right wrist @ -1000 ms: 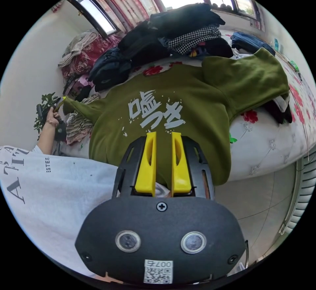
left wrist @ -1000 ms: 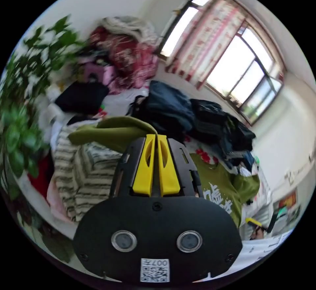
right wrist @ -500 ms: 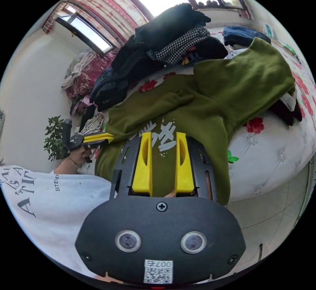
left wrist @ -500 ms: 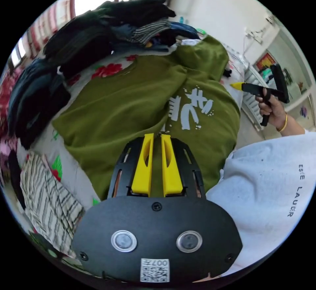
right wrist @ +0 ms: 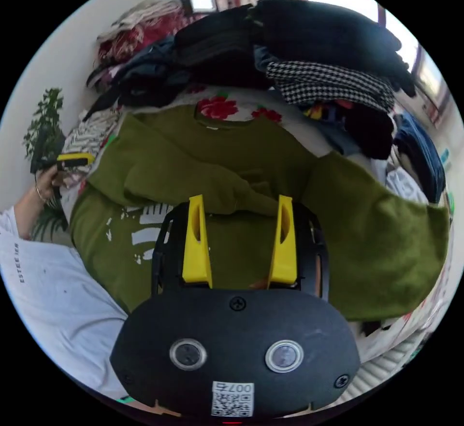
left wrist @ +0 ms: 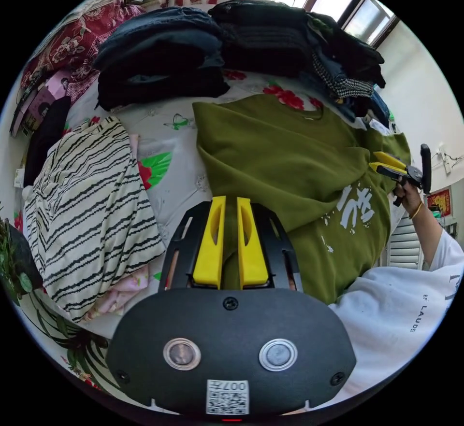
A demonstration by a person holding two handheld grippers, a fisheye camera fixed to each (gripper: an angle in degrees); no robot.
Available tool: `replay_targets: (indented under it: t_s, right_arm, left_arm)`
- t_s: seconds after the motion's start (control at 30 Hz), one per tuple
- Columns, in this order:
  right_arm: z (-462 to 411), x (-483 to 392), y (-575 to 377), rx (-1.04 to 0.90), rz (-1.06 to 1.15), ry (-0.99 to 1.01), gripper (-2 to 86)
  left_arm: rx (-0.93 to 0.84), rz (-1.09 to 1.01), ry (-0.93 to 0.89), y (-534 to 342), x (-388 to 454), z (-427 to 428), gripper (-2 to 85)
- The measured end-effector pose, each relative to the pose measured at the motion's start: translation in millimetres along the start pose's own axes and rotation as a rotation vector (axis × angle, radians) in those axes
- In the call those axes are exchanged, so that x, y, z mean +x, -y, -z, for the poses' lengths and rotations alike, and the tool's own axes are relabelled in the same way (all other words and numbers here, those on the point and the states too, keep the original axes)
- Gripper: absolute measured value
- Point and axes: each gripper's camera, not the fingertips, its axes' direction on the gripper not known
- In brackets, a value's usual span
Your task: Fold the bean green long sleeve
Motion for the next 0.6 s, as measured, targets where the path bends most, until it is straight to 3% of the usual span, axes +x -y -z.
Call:
replay_targets:
  t_s: [0.17,0.37,0.47,0.6]
  right_arm:
    - [-29,-4,35,-0.242,0.175,0.024,7.0]
    - [112,6,73,-0.144,0.107,0.354,5.7]
    - [145,-2,90,-0.124,0.120,0.286,6.8]
    - [69,38,96,-0.293,-0.065,0.069,9.1]
  left_arm:
    - [-0.107,0.001,0.090,17,6,-40,4.6]
    - [-0.093,-0.010,0.115,31,3,-45,1.6]
    - [-0.086,0.006,0.081,40,0,-46,0.9]
    - [-0.076,0.022,0.118,50,-6,-49,1.0]
